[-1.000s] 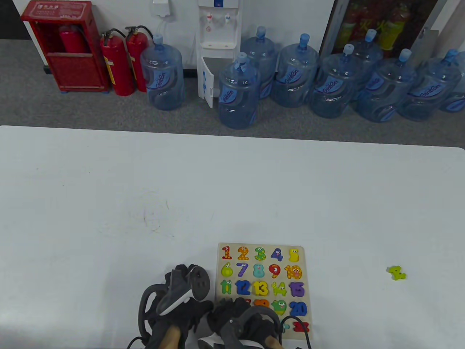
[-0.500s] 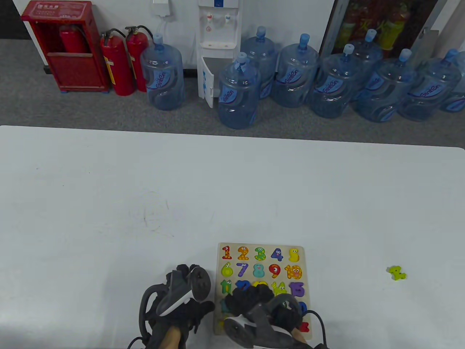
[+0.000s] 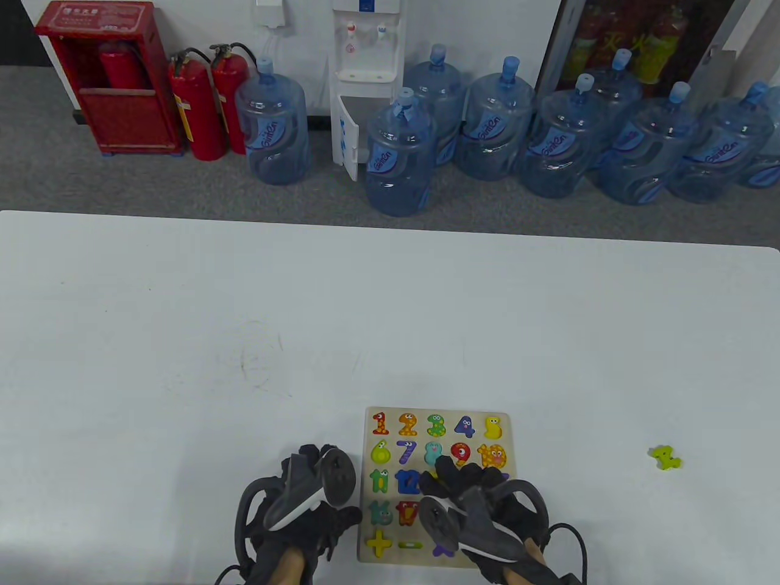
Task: Hold math block puzzle and insert math blocks into matching slots
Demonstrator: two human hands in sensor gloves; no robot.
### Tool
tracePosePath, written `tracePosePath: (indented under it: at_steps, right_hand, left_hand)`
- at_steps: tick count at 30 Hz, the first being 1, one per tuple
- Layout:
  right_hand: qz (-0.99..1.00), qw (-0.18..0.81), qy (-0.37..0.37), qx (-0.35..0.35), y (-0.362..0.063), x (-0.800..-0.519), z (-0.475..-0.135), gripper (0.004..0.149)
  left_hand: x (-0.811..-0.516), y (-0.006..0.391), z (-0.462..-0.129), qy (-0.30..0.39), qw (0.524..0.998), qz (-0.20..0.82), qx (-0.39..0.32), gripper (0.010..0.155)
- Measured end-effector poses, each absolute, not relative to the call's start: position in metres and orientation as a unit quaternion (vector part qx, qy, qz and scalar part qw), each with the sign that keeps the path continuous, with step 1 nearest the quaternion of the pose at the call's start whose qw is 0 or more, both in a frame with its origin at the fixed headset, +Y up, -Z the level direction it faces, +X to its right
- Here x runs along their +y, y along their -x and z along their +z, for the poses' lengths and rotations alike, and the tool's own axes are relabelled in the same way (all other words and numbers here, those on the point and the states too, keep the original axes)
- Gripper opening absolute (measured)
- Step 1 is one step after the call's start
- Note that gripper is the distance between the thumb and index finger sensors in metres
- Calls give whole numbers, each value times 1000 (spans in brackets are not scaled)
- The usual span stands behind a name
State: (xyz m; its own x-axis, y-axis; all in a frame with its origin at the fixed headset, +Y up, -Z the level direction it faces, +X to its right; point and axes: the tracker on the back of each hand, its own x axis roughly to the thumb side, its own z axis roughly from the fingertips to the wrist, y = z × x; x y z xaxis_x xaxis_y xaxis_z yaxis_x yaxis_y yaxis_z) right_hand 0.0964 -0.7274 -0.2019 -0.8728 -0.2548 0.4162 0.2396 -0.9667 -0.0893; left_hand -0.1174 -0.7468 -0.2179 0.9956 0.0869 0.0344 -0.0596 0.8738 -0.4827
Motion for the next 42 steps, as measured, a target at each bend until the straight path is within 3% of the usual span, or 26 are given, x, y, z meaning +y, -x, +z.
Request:
tracePosePath:
  at_steps: [12, 17, 20, 23, 26, 32, 40, 42]
  right_hand:
    - [-966, 145, 214, -7, -93, -736, -205, 56]
    - [-976, 85, 198, 22, -105, -723, -207, 58]
    - [-984, 64, 152, 61, -128, -713, -214, 60]
    - [-993, 72, 61, 78, -167, -710, -227, 66]
    - [-994, 85, -55, 51, -224, -716, -242, 65]
    - [-975, 80, -206, -3, -326, -727, -239, 64]
    - [-964, 99, -244, -41, -349, -740, -240, 76]
    - [-962, 94, -242, -82, -352, -745, -244, 77]
  left_hand:
    - [-747, 116, -217, 247, 968, 39, -31, 94]
    - [-746, 116, -217, 247, 968, 38, -32, 94]
    - [-746, 116, -217, 246, 968, 39, -33, 94]
    - [-746, 116, -217, 245, 968, 37, -34, 94]
    - [-746, 115, -217, 248, 968, 36, -33, 94]
    - [-746, 112, -217, 249, 968, 33, -29, 93]
    - [-746, 105, -214, 244, 969, 19, -41, 94]
    - [-746, 105, -214, 245, 968, 20, -44, 94]
